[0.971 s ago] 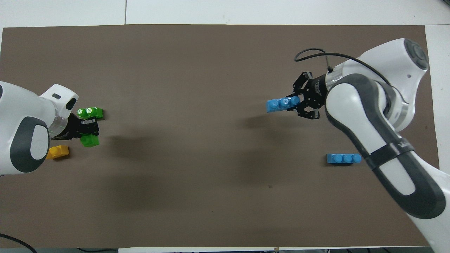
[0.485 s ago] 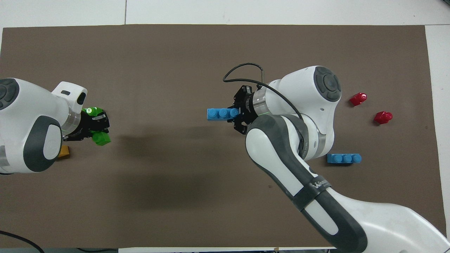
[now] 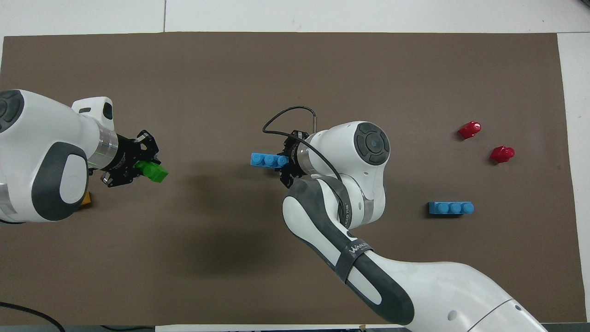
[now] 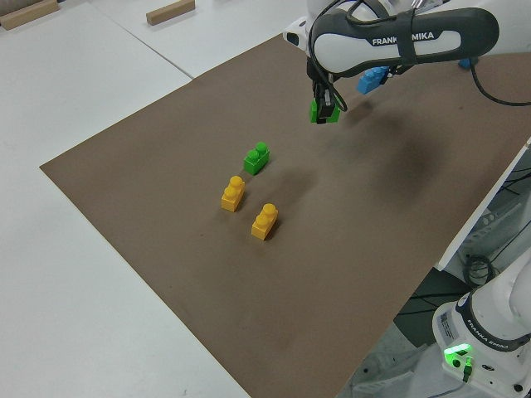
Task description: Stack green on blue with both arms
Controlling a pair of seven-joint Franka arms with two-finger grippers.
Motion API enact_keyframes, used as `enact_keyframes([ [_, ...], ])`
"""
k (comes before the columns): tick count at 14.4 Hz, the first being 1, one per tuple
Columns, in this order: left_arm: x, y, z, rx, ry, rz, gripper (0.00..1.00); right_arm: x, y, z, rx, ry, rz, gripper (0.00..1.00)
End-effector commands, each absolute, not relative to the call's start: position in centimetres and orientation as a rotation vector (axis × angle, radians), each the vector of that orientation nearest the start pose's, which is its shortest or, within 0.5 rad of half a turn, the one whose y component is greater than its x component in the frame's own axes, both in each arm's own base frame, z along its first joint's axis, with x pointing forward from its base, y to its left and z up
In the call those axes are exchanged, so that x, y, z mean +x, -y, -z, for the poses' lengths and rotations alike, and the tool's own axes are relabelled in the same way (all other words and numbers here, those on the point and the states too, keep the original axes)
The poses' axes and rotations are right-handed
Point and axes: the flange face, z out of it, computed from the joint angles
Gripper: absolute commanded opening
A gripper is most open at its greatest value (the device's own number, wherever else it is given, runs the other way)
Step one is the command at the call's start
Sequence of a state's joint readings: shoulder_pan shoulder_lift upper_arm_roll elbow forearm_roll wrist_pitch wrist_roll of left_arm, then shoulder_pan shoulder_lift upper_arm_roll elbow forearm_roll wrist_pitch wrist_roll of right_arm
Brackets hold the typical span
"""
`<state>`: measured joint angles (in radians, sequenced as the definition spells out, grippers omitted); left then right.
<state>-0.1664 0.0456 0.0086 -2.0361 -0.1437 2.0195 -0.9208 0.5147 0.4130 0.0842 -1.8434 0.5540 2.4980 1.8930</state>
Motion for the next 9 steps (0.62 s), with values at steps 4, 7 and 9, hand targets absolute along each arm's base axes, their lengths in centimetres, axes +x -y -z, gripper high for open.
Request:
enact_keyframes([
  [4,54.8,16.3,-42.9,-2.759,1.699,-0.145,0.0,53.3,-37.8,-29.9,-1.777,-2.096,-0.414,0.0],
  [7,55.3,17.6,-42.6,-2.591,1.999,-0.105,0.0,52.7,-38.4,-28.5,-1.79,-2.082,-0.386,0.0],
  [9,55.3,17.6,-42.6,-2.559,2.046,-0.102,0.0,52.5,-38.3,-27.8,-1.817,-2.07,-0.382,0.0],
])
